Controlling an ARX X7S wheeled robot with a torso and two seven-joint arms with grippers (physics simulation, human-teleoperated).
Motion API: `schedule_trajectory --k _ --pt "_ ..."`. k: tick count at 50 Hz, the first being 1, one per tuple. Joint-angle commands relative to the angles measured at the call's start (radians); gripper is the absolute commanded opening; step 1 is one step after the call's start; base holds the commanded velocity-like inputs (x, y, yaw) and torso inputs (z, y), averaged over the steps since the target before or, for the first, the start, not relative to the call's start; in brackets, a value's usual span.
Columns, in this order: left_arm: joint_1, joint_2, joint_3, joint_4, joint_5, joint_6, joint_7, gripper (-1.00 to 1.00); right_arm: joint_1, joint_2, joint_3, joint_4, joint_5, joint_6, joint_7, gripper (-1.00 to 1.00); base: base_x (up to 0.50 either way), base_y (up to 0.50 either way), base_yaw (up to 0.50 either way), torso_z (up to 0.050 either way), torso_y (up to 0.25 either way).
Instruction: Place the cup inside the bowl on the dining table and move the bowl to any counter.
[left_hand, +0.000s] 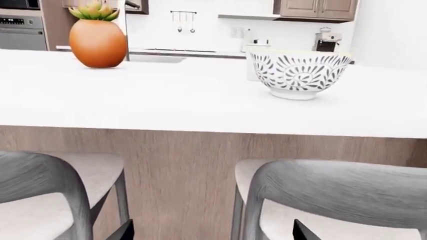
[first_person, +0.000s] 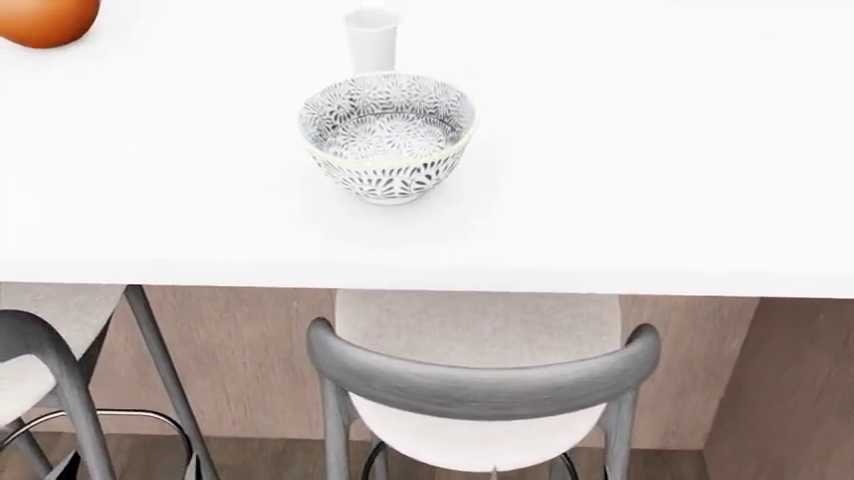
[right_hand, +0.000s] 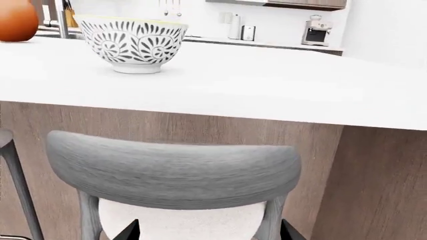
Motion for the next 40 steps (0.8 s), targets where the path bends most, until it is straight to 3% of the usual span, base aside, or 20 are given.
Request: schedule_trajectory --k 1,20,36,40 --pt "-0.002 -0.004 0.003 0.004 -0.002 -0.007 -0.013 1.0 0.001 0.005 -0.006 -0.001 0.003 0.001 0.005 1.0 0.0 0.0 0.0 0.05 0.0" --pt "0.002 -0.014 0.007 0.006 -0.017 0.008 -0.014 1.0 0.005 0.009 -0.014 0.008 0.013 -0.005 0.012 1.0 0.0 0.0 0.0 0.05 0.0" --pt "-0.008 -0.014 0.011 0.019 -0.031 -0.024 -0.034 1.0 0.006 0.011 -0.01 0.004 0.028 -0.003 0.028 1.0 0.0 0.0 0.0 0.001 0.0" --pt "-0.008 -0.053 0.04 0.191 0.006 -0.193 -0.091 1.0 -0.012 0.029 0.005 -0.176 0.034 0.094 0.073 1.0 0.0 0.0 0.0 0.0 0.0"
